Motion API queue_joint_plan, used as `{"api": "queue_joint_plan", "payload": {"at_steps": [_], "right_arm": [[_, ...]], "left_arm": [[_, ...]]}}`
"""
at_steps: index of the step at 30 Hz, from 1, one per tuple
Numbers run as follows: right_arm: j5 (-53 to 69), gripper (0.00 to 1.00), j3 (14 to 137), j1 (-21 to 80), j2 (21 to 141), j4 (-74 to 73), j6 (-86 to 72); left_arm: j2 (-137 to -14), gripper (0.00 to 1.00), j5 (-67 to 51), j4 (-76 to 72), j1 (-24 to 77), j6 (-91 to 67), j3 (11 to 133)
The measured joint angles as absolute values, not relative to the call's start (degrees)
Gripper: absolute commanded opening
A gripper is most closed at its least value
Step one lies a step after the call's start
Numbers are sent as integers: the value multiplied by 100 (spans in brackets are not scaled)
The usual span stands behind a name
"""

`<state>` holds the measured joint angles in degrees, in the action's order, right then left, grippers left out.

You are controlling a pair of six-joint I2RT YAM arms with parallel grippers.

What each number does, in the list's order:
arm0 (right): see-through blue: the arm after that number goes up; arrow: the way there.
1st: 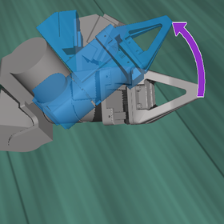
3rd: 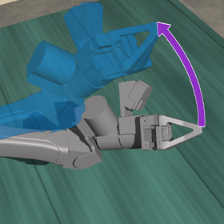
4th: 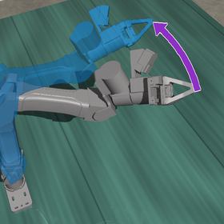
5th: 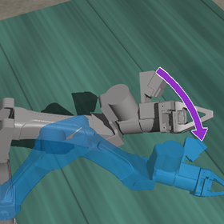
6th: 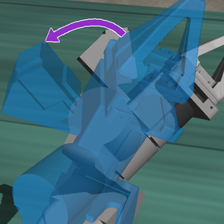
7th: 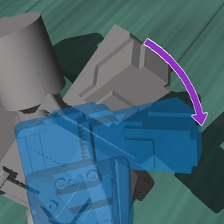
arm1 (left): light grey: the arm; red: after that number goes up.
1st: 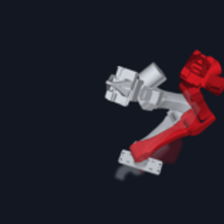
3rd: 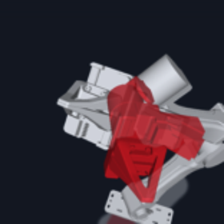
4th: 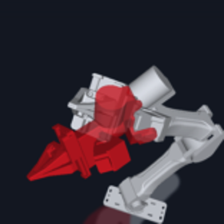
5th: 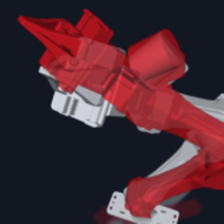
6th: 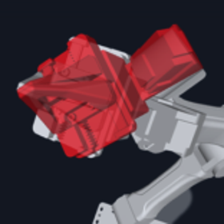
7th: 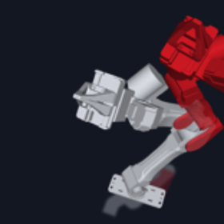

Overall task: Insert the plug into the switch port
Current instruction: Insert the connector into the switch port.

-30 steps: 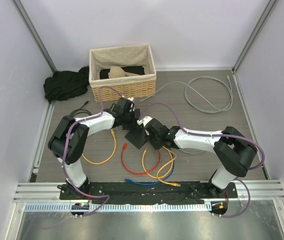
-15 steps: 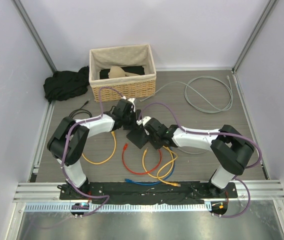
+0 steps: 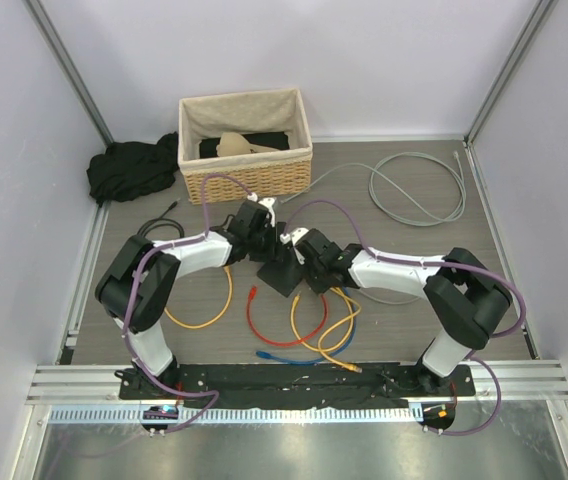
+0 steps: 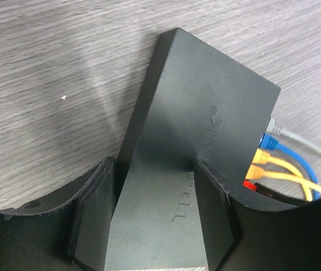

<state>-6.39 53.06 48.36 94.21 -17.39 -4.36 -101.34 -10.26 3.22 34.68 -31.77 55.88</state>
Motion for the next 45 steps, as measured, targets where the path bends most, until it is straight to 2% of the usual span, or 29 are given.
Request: {"api": "queue_joint_plan", "payload": {"at_steps": [15,21,26,34,36,39,45], "right_arm": [[-252,1,5334,4742,9424,-1876,-333],[-239,1,5170,4781,9378,-1645,-410],[-467,3,4799,4845,9188,-1094,-644],[-777,24,4215,4890,9017,1,-1020],[-821,31,4112,4897,8949,163,-1096],[-919,41,3999,4899,8757,375,-1173],[-1050,59,3870,4897,8134,434,-1251]], "left_arm": [[-10068,57,-1033,731,3625,-2617,5721],[-10191,59,-1068,1223,3625,-2412,6066],[-10337,65,-1203,1433,3457,-2375,6263],[-10549,73,-1179,2008,3288,-2453,6764],[-10442,80,-1046,2182,3293,-2589,6755],[-9933,85,-711,2392,3267,-2842,6615],[-8335,85,56,2644,2995,-3114,6276]]}}
